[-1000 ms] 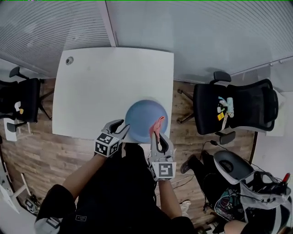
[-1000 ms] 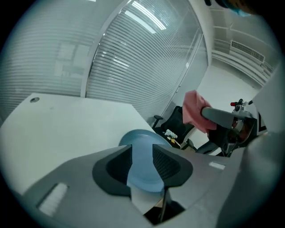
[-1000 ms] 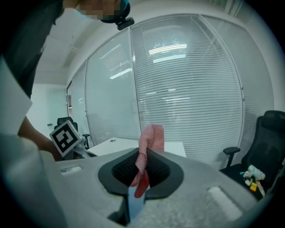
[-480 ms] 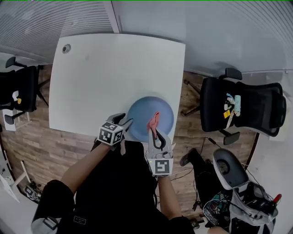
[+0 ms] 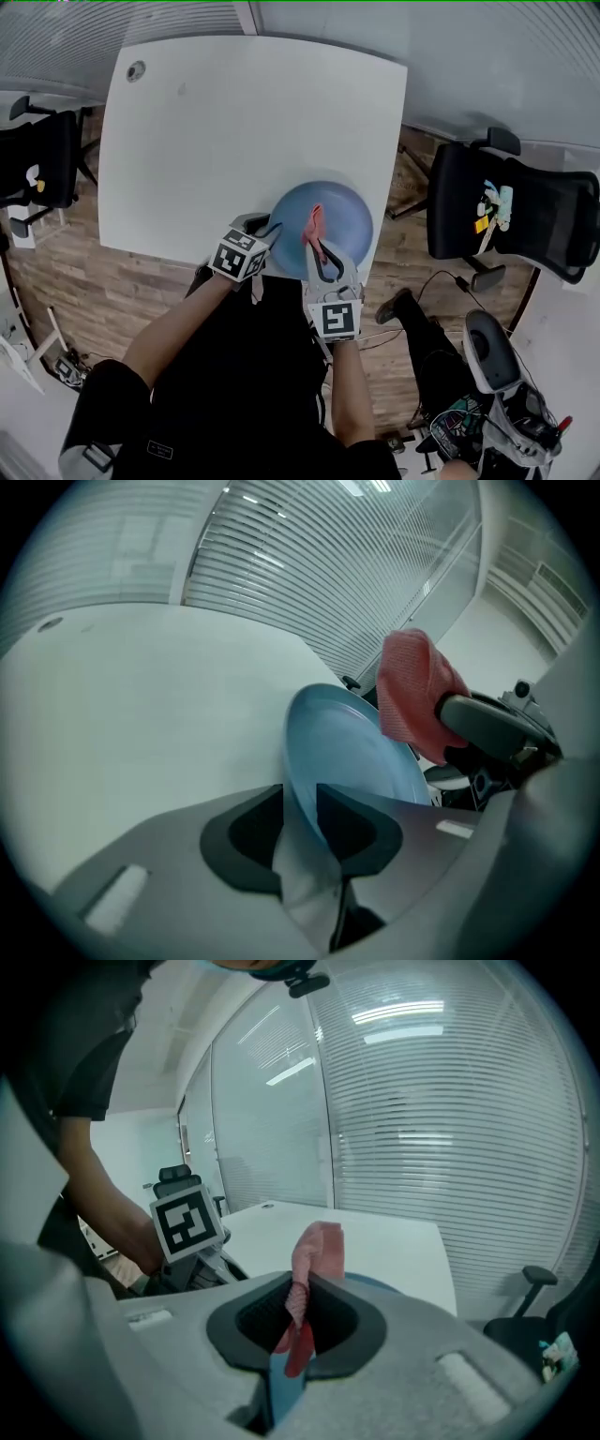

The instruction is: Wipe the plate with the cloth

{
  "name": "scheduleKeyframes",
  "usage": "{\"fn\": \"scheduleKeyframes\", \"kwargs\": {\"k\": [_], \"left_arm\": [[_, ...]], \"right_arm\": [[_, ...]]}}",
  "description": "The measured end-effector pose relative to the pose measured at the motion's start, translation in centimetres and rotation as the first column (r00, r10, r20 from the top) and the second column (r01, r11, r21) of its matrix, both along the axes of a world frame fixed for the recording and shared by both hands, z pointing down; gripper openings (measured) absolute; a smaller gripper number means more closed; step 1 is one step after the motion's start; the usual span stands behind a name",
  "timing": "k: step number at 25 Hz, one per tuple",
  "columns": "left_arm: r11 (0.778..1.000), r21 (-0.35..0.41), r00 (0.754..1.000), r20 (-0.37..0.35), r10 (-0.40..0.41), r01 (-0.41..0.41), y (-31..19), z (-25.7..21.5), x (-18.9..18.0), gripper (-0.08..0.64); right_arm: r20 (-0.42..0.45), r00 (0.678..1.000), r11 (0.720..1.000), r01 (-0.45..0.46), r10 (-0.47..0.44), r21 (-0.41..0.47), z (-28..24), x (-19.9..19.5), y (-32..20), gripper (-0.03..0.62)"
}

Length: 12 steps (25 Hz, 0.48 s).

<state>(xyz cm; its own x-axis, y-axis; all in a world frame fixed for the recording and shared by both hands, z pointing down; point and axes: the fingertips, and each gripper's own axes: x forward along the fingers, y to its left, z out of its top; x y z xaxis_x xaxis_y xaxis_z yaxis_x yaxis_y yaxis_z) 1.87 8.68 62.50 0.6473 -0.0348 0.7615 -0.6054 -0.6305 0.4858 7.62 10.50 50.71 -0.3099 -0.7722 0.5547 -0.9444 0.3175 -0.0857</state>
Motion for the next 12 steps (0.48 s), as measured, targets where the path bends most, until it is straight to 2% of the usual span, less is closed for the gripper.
{"fn": "scheduleKeyframes", "kwargs": {"k": [4, 12], "left_arm": [[0.999, -0.004, 0.999, 0.014, 0.05, -0.05, 0.0, -0.1, 0.0, 0.089], [0.997, -0.072, 0.999, 0.033, 0.013, -0.01, -0.5, 0.1, -2.1, 0.034]], "right_arm": [[-0.019, 0.999, 0.999, 0.031, -0.032, -0.015, 1.0, -0.8, -0.7, 0.025], [-0.054, 0.994, 0.99, 0.087, -0.093, -0.106, 3.2, -2.5, -0.7, 0.025]]}}
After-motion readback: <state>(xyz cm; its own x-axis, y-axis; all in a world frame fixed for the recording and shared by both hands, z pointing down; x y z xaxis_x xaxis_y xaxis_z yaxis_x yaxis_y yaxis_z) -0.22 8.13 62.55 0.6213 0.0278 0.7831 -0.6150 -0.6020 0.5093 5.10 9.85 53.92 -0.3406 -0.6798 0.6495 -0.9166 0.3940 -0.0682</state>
